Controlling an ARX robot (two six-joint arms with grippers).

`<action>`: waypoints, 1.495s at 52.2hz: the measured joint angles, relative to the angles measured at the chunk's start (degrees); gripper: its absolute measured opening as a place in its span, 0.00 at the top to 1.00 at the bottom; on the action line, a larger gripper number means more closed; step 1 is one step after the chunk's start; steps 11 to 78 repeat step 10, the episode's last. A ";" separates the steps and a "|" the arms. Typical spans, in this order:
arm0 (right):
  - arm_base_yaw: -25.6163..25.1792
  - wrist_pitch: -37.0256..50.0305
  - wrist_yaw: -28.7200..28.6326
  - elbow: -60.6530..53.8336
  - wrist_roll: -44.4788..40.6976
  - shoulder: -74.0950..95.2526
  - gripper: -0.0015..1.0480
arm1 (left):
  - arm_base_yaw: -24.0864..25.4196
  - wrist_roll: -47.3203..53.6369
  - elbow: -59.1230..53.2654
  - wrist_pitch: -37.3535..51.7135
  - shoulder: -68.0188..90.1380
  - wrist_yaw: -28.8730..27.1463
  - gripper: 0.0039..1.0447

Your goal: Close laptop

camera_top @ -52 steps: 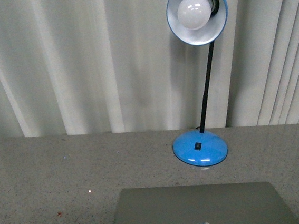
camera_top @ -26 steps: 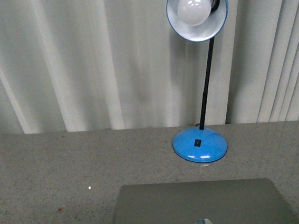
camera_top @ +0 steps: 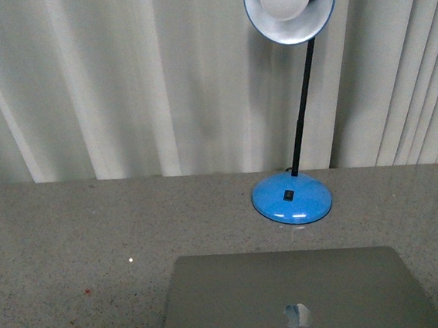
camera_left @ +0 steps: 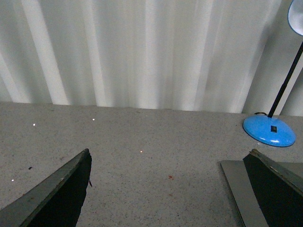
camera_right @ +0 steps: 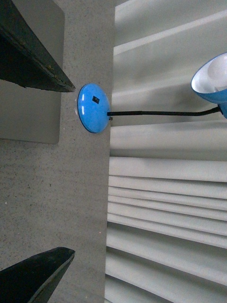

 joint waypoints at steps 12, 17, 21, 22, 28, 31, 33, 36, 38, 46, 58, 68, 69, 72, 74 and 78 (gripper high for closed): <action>0.00 0.00 0.00 0.00 0.00 0.00 0.07 | 0.00 0.00 0.00 0.00 0.00 0.00 0.06; 0.00 0.00 0.00 0.00 0.00 0.00 0.07 | 0.00 0.00 0.00 0.00 0.00 0.00 0.06; 0.00 0.00 0.00 0.00 0.00 0.00 0.07 | 0.00 0.00 0.00 0.00 0.00 0.00 0.06; 0.00 0.00 0.00 0.00 0.00 0.00 0.07 | 0.00 0.00 0.00 0.00 0.00 0.00 0.06; 0.00 0.00 0.00 0.00 0.00 0.00 0.07 | 0.00 0.00 0.00 0.00 0.00 0.00 0.06; 0.00 0.00 0.00 0.00 0.00 0.00 0.07 | 0.00 0.00 0.00 0.00 0.00 0.00 0.06; 0.00 0.00 0.00 0.00 0.00 0.00 0.07 | 0.00 0.00 0.00 0.00 0.00 0.00 0.06; 0.00 0.00 0.00 0.00 0.00 0.00 0.07 | 0.00 0.00 0.00 0.00 0.00 0.00 0.06; 0.00 0.00 0.00 0.00 0.00 0.00 0.07 | 0.00 0.00 0.00 0.00 0.00 0.00 0.06; 0.00 0.00 0.00 0.00 0.00 0.00 0.07 | 0.00 0.00 0.00 0.00 0.00 0.00 0.06; 0.00 0.00 0.00 0.00 0.00 0.00 0.07 | 0.00 0.00 0.00 0.00 0.00 0.00 0.06; 0.00 0.00 0.00 0.00 0.00 0.00 0.07 | 0.00 0.00 0.00 0.00 0.00 0.00 0.06; 0.00 0.00 0.00 0.00 0.00 0.00 0.07 | 0.00 0.00 0.00 0.00 0.00 0.00 0.06; 0.00 0.00 0.00 0.00 0.00 0.00 0.07 | 0.00 0.00 0.00 0.00 0.00 0.00 0.06; 0.00 0.00 0.00 0.00 0.00 0.00 0.07 | 0.00 0.00 0.00 0.00 0.00 0.00 0.06; 0.00 0.00 0.00 0.00 0.00 0.00 0.07 | 0.00 0.00 0.00 0.00 0.00 0.00 0.06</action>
